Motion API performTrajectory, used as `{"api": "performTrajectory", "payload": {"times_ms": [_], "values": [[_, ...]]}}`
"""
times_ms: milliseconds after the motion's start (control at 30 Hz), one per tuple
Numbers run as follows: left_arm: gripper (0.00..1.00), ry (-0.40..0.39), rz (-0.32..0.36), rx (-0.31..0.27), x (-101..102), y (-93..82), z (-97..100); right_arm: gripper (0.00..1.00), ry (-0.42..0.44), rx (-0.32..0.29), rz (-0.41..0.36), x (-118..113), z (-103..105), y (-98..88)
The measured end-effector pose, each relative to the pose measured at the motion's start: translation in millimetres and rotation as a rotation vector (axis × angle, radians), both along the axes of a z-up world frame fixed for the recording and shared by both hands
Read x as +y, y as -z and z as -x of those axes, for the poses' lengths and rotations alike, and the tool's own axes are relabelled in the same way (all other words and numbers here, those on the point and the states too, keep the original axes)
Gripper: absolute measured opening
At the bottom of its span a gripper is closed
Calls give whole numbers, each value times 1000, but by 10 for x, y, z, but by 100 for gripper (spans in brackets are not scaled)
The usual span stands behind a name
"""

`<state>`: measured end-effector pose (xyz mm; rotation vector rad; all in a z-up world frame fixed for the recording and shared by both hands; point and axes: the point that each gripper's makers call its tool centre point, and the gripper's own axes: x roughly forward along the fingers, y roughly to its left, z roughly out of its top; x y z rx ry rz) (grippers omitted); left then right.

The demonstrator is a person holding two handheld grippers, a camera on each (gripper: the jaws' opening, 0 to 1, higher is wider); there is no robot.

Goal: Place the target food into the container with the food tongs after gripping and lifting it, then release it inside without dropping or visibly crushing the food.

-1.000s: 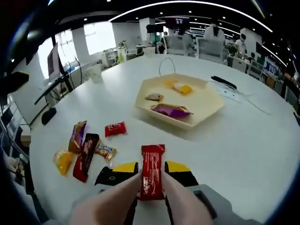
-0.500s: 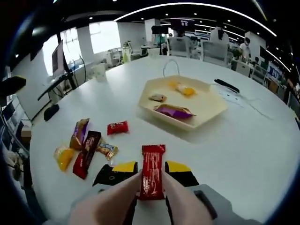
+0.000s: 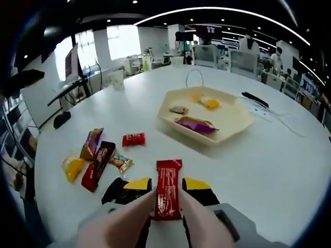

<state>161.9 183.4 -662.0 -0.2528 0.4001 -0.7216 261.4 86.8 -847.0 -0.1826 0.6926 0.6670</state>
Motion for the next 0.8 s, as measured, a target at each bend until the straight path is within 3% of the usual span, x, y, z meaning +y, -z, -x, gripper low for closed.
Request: {"api": "performTrajectory", "payload": {"times_ms": [100, 333, 467, 633, 667, 800], "values": [[97, -41, 45, 6, 57, -3, -17, 22, 8, 7, 2, 1, 11, -1], [98, -47, 30, 14, 78, 44, 44, 22, 4, -3, 17, -6, 33, 2], [99, -102, 38, 13, 181, 50, 10, 22, 10, 9, 17, -15, 0, 4], [99, -116, 53, 2, 223, 5, 2, 22, 18, 12, 6, -20, 7, 6], [99, -119, 54, 2, 238, 4, -1, 22, 41, 27, -8, -35, -8, 8], [99, -181, 53, -8, 375, -9, -35, 22, 323, 200, -246, -158, -104, -7]]}}
